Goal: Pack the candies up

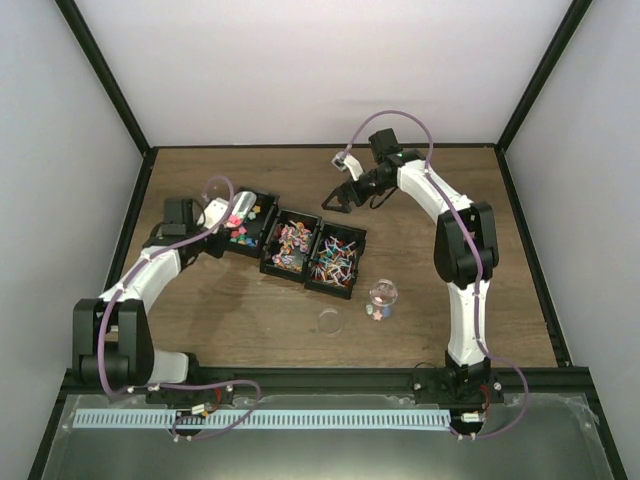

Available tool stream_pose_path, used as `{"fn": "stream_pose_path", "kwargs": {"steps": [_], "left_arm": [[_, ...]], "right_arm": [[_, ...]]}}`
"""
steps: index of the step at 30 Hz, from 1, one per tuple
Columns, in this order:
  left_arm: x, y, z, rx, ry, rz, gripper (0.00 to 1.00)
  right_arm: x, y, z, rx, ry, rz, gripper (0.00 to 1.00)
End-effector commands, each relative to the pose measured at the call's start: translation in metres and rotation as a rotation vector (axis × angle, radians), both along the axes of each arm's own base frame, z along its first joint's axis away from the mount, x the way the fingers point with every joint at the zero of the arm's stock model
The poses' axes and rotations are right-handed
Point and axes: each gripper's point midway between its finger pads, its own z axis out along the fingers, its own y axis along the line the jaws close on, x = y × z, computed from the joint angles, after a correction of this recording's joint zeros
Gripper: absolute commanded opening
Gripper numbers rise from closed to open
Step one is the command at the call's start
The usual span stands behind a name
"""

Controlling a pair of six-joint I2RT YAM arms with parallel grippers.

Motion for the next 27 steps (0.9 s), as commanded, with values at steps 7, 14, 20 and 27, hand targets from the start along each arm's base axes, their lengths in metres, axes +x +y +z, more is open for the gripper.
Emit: {"fn": "stream_pose_path", "kwargs": {"steps": [7,14,20,27], "left_arm": [[-0.015,-0.003,0.052,0.165,0.030,-0.245,0.04],[-0.045,-0.032,0.098,0.185,0.023,-0.490,0.04],[-0.062,-0.080,0.122,0.192,-0.013,-0.641,0.04],[-0.091,-0.139,0.127,0.234,-0.024,-0.808,0.04]], "right_arm": [[0.001,-0.013,0.028,0.021,-0.030,-0.018,0.98],[0.016,-0.057,0.036,0.067,0.006,-0.120,1.00],[0.013,-0.092,0.045,0.108,0.028,-0.189,1.00],[-0.006,-0.125,0.045,0.123,0.037,-0.254,1.00]]}}
